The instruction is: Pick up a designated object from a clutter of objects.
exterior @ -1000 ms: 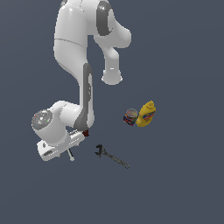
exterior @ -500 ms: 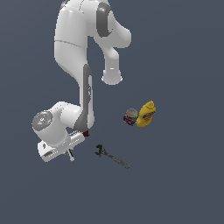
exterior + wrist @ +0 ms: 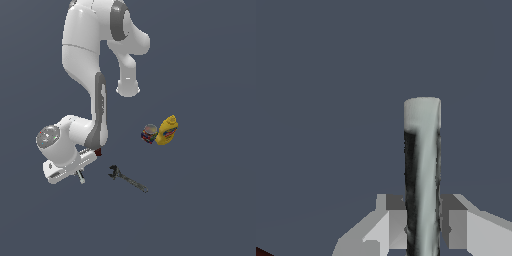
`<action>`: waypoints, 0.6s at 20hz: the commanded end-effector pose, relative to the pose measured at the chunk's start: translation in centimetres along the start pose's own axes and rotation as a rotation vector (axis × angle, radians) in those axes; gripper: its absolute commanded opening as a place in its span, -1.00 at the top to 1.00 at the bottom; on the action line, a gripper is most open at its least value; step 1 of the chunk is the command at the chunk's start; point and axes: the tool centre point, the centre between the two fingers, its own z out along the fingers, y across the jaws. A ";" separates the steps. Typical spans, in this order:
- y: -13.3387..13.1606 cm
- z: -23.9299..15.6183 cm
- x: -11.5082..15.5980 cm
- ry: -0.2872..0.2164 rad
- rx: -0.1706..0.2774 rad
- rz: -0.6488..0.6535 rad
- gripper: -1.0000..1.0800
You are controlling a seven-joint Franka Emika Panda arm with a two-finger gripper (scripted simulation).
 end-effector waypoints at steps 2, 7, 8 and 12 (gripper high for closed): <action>-0.3 -1.0 0.0 0.001 -0.001 0.000 1.00; -1.1 -3.6 0.1 0.000 -0.001 -0.001 1.00; -1.3 -4.3 0.1 0.000 -0.001 -0.001 1.00; -2.3 -7.5 0.1 -0.001 -0.002 -0.001 1.00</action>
